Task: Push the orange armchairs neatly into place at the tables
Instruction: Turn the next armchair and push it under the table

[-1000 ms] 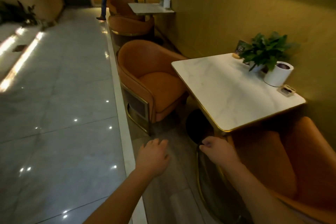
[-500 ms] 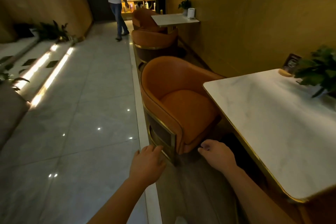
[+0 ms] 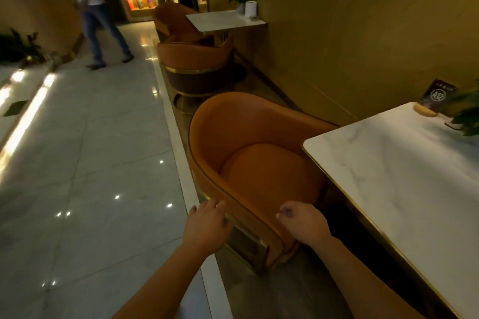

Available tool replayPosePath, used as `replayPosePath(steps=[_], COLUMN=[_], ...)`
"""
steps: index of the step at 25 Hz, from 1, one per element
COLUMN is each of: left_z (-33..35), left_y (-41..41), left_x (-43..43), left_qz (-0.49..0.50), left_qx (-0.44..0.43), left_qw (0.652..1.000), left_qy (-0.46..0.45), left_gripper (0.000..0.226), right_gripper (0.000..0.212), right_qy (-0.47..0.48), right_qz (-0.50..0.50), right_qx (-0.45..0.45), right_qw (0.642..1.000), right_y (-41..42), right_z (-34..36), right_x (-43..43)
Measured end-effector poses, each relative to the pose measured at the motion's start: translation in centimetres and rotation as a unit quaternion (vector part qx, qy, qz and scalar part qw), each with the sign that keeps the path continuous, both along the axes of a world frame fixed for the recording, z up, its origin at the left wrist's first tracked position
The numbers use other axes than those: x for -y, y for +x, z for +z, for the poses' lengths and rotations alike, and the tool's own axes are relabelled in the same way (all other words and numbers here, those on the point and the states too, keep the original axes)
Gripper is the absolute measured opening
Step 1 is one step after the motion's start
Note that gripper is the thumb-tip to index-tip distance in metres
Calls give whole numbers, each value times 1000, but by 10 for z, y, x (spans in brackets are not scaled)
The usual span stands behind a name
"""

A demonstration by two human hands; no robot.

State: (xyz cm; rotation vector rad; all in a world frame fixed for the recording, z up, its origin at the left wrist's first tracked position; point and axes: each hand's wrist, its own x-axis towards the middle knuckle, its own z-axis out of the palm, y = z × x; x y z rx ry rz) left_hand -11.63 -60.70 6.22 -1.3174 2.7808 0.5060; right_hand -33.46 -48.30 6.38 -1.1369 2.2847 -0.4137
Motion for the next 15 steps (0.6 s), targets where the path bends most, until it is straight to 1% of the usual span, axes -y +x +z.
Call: replayPosePath(steps=[2,4,6,9,12,14,15], left_z=[-9,-13,-20,-42,-80,-115,-133], left_y=[1,0,0,-14,-48,-71,-81], left_x=[57,105,157,223,275,302,315], left_qz=[-50,-98,-148,-209,-245,-269,-275], left_qx=[9,21,30,52,51,61,70], left_qw=[999,995,988,976,968,961,958], left_qy=[2,14,25,14,-2,-30,-36], left_gripper=[25,29,31,41,47,49,50], right_gripper=[33,27,23,30,41,46,47], right_qy=[11,29,42,73,58,59,74], right_qz=[-34,-71,-120,-162,-206,-224,-219], right_qx=[-12,-24,-15,-1,-3,-21,-35], right_qw=[999,997,992,984,977,973,972], right_y=[11,26,44,64,65,59,56], right_z=[-12,-21,-34,-62,-100,-137,-156], right_x=[38,67,98,142,181,202,209])
